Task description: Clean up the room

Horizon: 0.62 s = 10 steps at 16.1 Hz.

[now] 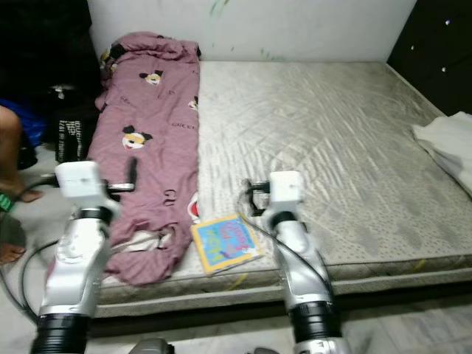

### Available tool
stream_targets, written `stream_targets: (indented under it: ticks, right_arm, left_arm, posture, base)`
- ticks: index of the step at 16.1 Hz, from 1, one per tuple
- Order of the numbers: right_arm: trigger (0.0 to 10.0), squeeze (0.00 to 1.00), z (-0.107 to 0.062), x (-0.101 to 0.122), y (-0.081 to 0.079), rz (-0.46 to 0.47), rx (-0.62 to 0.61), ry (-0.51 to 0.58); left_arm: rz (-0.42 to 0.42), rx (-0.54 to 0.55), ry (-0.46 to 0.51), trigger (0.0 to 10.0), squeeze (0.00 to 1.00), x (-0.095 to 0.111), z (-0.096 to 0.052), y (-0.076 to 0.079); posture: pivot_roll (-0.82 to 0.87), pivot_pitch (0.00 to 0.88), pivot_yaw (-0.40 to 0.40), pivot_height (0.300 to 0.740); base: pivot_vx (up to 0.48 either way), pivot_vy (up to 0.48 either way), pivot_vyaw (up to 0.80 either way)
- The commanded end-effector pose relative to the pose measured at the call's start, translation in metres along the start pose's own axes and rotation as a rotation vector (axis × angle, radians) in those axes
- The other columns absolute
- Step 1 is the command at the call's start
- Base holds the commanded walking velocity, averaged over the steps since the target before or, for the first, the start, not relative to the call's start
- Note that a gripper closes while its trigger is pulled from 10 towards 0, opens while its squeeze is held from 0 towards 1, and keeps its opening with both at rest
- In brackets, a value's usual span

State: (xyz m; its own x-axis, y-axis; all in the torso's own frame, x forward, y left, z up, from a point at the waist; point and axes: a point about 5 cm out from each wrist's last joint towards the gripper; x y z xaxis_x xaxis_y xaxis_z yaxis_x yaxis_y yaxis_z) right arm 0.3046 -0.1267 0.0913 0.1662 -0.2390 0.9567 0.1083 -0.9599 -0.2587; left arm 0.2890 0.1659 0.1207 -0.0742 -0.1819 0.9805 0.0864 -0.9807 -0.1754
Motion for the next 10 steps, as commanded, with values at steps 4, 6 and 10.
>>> stream_targets:
  ticks: [4, 6, 10]
  right_arm:
    - [10.0, 0.0, 0.0004, 0.005, 0.0089, -0.008, -0.022, 0.015]
    - [10.0, 0.0, 0.0006, 0.0049, 0.0087, -0.008, -0.022, 0.015]
    - [10.0, 0.0, 0.0002, 0.0052, 0.0092, -0.003, -0.024, 0.019]
  left_arm:
    - [-0.041, -0.038, 0.029, 10.0, 0.0, 0.0046, -0.0003, 0.0083]
    - [-0.042, -0.04, 0.031, 10.0, 0.0, 0.0046, -0.0002, 0.0081]
    - [-0.041, -0.04, 0.024, 10.0, 0.0, 0.0038, 0.0, 0.0086]
  posture:
    - [0.01, 0.0, -0.018, 0.74]
    - [0.01, 0.0, -0.017, 0.74]
    - [0.01, 0.0, -0.015, 0.74]
  base:
    - [0.163, 0.0, 0.0]
    - [0.418, 0.0, 0.0]
    - [0.253, 0.0, 0.0]
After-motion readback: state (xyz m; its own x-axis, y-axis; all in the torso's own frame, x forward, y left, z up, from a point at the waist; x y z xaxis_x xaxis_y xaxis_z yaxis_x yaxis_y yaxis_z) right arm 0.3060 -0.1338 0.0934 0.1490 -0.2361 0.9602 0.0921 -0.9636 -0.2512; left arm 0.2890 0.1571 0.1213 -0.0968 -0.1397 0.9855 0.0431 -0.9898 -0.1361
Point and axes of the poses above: a point about 5 cm out from each wrist's last joint towards the gripper, its own z axis pointing out of the wrist towards the gripper, its own x axis along the axis of the wrist's last joint, y = z × x, and after that the axes turned 14 degrees about z, right-handed
